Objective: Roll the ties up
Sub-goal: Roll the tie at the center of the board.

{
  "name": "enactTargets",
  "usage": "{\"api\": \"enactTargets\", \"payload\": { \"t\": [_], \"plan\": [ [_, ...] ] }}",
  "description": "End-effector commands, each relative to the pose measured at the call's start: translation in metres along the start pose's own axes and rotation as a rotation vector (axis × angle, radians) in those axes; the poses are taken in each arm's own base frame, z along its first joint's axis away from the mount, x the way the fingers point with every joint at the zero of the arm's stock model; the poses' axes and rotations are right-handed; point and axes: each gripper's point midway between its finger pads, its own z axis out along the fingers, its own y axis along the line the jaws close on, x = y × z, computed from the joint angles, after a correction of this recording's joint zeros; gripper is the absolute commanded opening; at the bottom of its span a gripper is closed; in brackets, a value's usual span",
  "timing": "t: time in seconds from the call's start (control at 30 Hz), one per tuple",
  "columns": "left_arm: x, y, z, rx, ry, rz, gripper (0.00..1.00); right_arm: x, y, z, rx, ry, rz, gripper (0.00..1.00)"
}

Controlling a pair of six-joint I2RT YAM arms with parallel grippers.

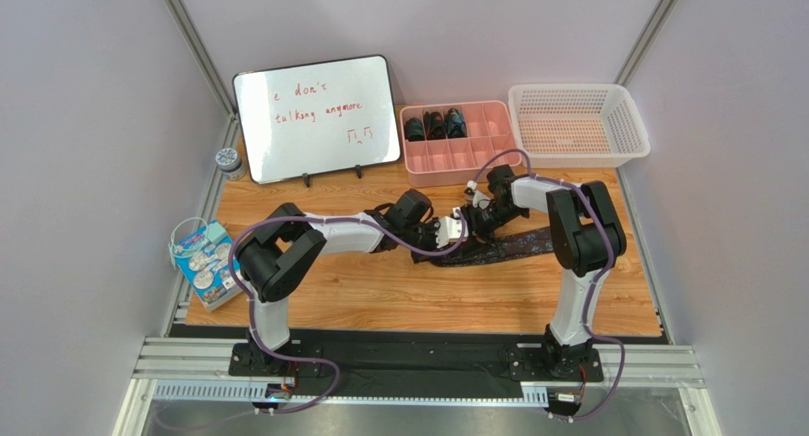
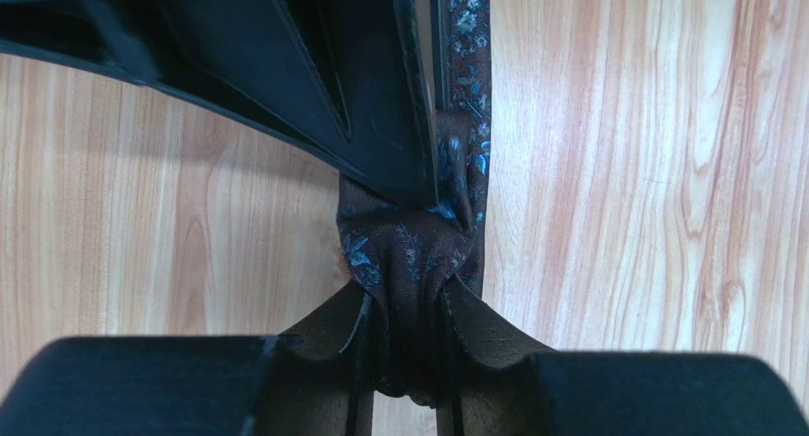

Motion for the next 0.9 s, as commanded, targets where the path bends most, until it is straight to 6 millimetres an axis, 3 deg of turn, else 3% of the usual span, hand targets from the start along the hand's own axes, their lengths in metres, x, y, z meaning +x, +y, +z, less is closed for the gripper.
{"api": "enactTargets", "payload": {
  "t": [0.0,0.2,0.5,0.6,0.63,0.7,0.73,0.87],
  "plan": [
    [0.059,-0.021,-0.012,0.087,0.249,-0.017,0.12,-0.019,-0.005,-0.028,0.049,-0.101,-0.08,0.39],
    [0.054,-0.016,-0.007,0.082,0.265,-0.06,0.11,-0.004,0.008,-0.018,-0.044,-0.044,-0.091,0.34],
    [0.061,-0.019,0.0,0.107,0.28,-0.086,0.11,0.002,0.012,-0.007,-0.09,-0.009,-0.081,0.38],
    [0.056,-0.017,-0.002,0.103,0.273,-0.071,0.13,0.002,-0.003,0.0,-0.018,-0.006,-0.076,0.27],
    [0.054,-0.016,-0.002,0.1,0.267,-0.068,0.19,0.0,-0.012,0.002,0.025,-0.009,-0.072,0.16],
    [0.052,-0.015,-0.004,0.084,0.242,-0.084,0.29,-0.001,-0.023,0.004,0.074,-0.007,-0.066,0.05],
    [0.052,-0.012,-0.006,0.076,0.224,-0.115,0.43,-0.001,-0.033,0.005,0.122,-0.004,-0.056,0.0],
    [0.048,-0.003,-0.017,0.055,0.101,-0.245,0.61,0.003,-0.052,0.001,0.229,0.002,-0.046,0.0]
  ]
}}
